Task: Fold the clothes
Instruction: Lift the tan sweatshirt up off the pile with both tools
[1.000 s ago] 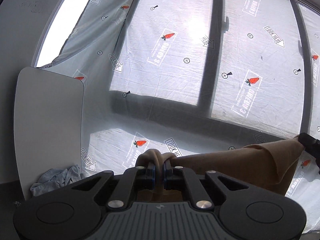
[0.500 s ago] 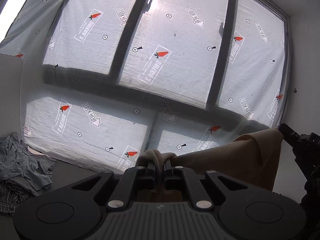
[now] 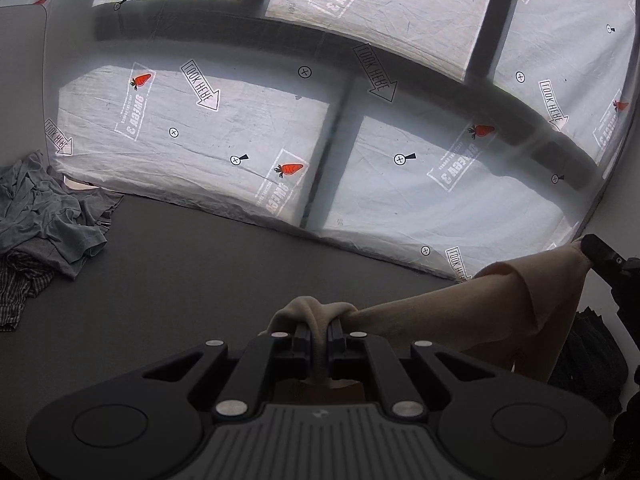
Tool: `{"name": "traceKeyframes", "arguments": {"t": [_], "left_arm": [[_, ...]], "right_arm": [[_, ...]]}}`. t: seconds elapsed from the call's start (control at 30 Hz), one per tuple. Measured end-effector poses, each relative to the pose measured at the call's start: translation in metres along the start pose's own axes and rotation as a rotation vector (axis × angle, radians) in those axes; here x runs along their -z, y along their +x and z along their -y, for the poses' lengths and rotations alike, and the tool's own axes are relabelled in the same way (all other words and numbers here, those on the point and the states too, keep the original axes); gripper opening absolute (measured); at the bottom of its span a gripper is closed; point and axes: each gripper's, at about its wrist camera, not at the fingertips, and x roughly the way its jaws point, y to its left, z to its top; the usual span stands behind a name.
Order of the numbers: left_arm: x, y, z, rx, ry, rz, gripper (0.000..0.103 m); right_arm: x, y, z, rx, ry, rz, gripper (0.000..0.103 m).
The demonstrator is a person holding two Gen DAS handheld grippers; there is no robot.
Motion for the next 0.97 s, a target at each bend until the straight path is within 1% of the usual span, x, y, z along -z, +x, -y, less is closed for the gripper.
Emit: {"name": "traceKeyframes", "arguments": {"t": [0.13,0.23,0.3,0.37,0.43,0.47,0.5,0.53,0.57,0.6,0.63,0.67,0.7,0.73,0.8,0.87,0.9,0.97], "left_arm": [[-0.027,0.040,-0.004,-0.002,0.021,0.017,0.008],[-0.055,0.081,-0.008,0.008,0.030,0.023,0.008],[-0.078,0.117,-0.010,0.012,0.024,0.033,0.008],[-0.085,0.147,-0.018,-0.013,0.030,0.017,0.008],[-0.089,0.176,-0.028,-0.041,0.038,-0.003,0.012],[-0.092,0.190,-0.033,-0.056,0.043,-0.013,0.016],[-0.094,0.205,-0.037,-0.070,0.047,-0.024,0.026],[-0.096,0.219,-0.042,-0.084,0.051,-0.034,0.031],[-0.098,0.233,-0.047,-0.099,0.055,-0.044,0.032],[-0.101,0.248,-0.052,-0.113,0.060,-0.054,0.033],[-0.103,0.262,-0.056,-0.127,0.064,-0.064,0.035],[-0.105,0.277,-0.061,-0.142,0.068,-0.075,0.042],[-0.107,0.291,-0.066,-0.156,0.072,-0.085,0.048],[-0.110,0.305,-0.071,-0.170,0.076,-0.095,0.048],[-0.081,0.307,-0.081,-0.175,0.092,-0.207,0.048],[-0.049,0.302,-0.084,-0.169,0.088,-0.319,0.048],[-0.034,0.298,-0.084,-0.164,0.091,-0.367,0.048],[-0.003,0.287,-0.080,-0.157,0.118,-0.438,0.048]], "right_arm": [[0.008,0.041,0.016,0.053,0.013,-0.043,0.001],[0.015,0.072,0.027,0.092,0.023,-0.076,0.001],[0.016,0.095,0.033,0.113,0.023,-0.092,0.001],[0.012,0.139,0.036,0.109,0.004,-0.099,0.001],[0.012,0.195,0.042,0.113,-0.033,-0.102,0.001],[0.013,0.224,0.044,0.117,-0.054,-0.103,0.002],[0.015,0.250,0.047,0.126,-0.079,-0.111,0.002],[0.021,0.274,0.049,0.158,-0.107,-0.123,0.002],[0.029,0.301,0.052,0.220,-0.126,-0.147,0.007],[0.036,0.320,0.056,0.256,-0.129,-0.175,0.008],[0.042,0.331,0.059,0.264,-0.125,-0.199,0.010],[0.050,0.336,0.062,0.269,-0.124,-0.213,0.020],[0.058,0.336,0.064,0.279,-0.133,-0.221,0.026],[0.068,0.334,0.066,0.297,-0.152,-0.240,0.037],[0.090,0.325,0.074,0.339,-0.189,-0.301,0.036],[0.113,0.309,0.086,0.393,-0.199,-0.385,0.036],[0.122,0.298,0.092,0.414,-0.194,-0.428,0.036],[0.137,0.273,0.100,0.445,-0.200,-0.495,0.036]]}}
